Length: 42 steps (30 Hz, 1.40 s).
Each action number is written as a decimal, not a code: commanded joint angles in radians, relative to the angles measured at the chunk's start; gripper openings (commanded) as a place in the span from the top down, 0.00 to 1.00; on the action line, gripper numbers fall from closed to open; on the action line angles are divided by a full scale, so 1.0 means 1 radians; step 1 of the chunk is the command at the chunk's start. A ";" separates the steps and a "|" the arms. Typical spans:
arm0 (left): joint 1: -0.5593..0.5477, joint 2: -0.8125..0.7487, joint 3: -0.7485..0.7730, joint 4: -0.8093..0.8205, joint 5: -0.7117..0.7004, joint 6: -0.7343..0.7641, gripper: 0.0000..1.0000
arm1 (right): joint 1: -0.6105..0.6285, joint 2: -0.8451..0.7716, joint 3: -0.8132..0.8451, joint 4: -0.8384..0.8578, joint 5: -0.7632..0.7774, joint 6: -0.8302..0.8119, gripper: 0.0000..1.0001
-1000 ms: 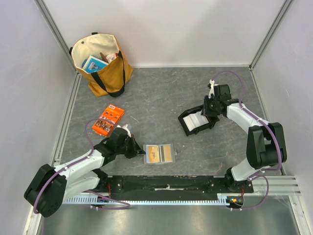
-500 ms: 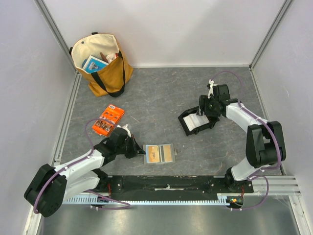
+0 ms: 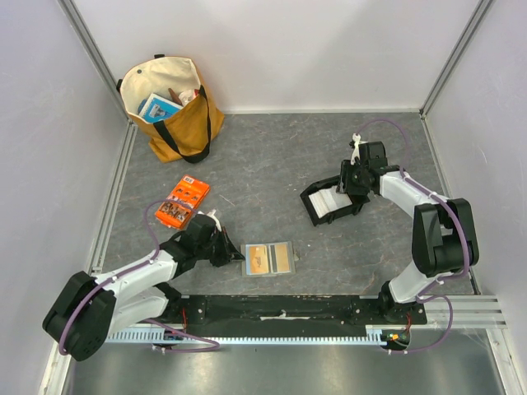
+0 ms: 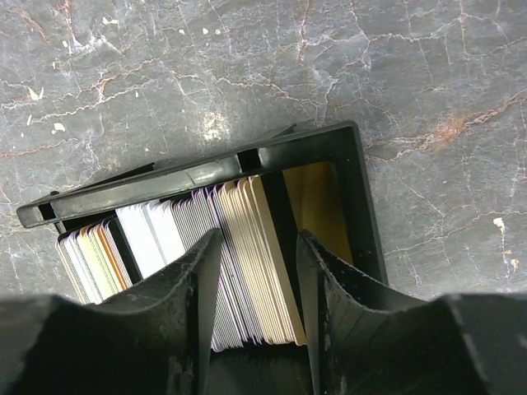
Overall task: Put the credit cards into the card holder
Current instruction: Pick up the credit card from the storage box.
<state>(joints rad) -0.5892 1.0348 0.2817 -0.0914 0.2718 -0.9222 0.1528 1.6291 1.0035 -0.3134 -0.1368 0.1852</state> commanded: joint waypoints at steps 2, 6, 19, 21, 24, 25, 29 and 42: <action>0.006 0.005 0.034 0.036 0.021 0.037 0.98 | 0.007 -0.038 0.009 -0.026 -0.040 -0.006 0.57; 0.006 0.001 0.033 0.036 0.024 0.036 0.98 | 0.007 -0.032 0.010 -0.027 -0.055 -0.006 0.62; 0.006 -0.007 0.033 0.033 0.026 0.034 0.98 | -0.004 -0.060 0.007 -0.027 -0.101 -0.010 0.78; 0.006 -0.007 0.031 0.033 0.027 0.036 0.98 | -0.004 -0.061 0.006 -0.030 -0.107 -0.010 0.80; 0.006 -0.009 0.030 0.033 0.027 0.034 0.98 | -0.009 -0.063 0.004 -0.030 -0.112 -0.012 0.81; 0.006 -0.009 0.028 0.033 0.027 0.034 0.98 | -0.010 -0.061 0.004 -0.030 -0.112 -0.010 0.82; 0.005 -0.015 0.024 0.030 0.027 0.034 0.98 | -0.013 -0.078 0.010 -0.041 -0.067 0.000 0.86; 0.005 -0.019 0.017 0.035 0.024 0.036 0.98 | -0.013 -0.094 0.021 -0.059 0.069 0.007 0.94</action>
<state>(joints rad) -0.5884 1.0245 0.2821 -0.0868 0.2749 -0.9222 0.1398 1.5455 1.0035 -0.3489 -0.0963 0.1864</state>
